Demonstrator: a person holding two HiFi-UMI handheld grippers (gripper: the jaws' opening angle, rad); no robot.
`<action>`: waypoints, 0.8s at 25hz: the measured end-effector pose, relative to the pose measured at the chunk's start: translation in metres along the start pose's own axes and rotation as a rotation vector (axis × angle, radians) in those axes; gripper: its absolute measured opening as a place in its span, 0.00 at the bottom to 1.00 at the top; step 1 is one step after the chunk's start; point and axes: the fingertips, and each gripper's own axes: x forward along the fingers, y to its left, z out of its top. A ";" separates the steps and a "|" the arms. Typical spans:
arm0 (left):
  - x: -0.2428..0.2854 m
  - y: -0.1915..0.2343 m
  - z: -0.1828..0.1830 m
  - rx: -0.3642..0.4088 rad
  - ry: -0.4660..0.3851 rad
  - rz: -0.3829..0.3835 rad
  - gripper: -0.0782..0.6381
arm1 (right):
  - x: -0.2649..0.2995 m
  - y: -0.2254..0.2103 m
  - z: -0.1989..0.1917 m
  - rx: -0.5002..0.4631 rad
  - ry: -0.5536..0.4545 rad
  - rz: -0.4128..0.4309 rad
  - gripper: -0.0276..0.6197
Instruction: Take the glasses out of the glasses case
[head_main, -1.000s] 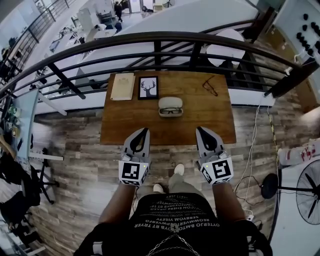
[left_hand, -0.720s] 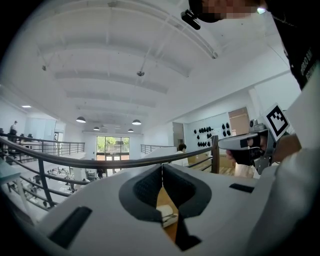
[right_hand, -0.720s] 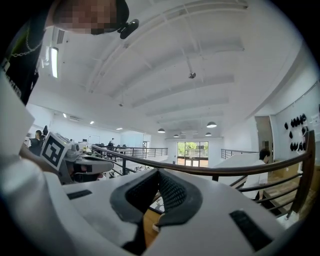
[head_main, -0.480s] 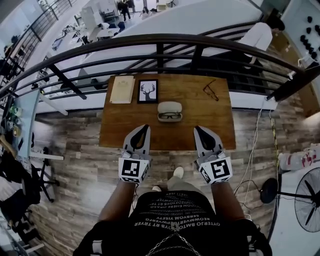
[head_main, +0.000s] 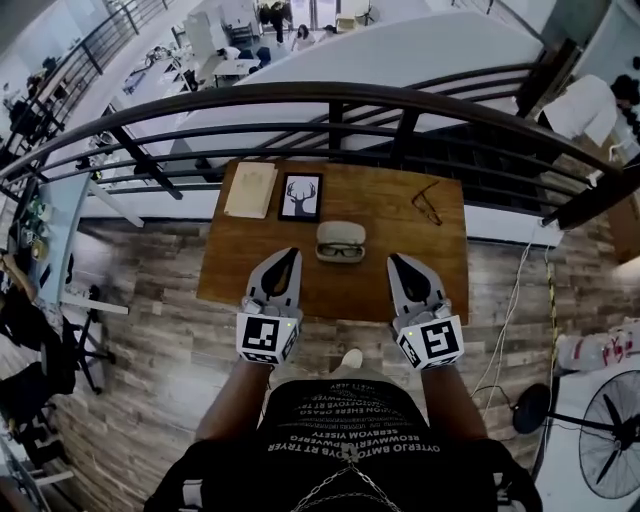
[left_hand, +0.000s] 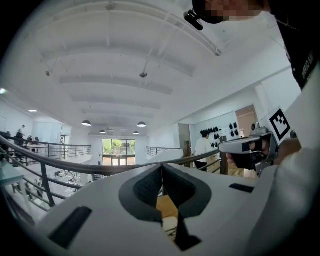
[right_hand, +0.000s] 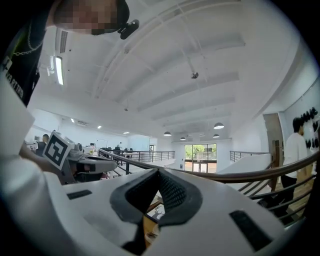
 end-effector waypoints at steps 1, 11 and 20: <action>0.003 0.000 0.001 0.002 -0.003 0.006 0.15 | 0.002 -0.003 0.000 -0.002 -0.003 0.007 0.06; 0.033 -0.006 0.012 0.012 -0.012 0.066 0.15 | 0.012 -0.038 0.007 0.000 -0.012 0.063 0.06; 0.033 0.002 -0.006 -0.002 0.027 0.082 0.15 | 0.026 -0.042 -0.008 0.018 0.010 0.071 0.06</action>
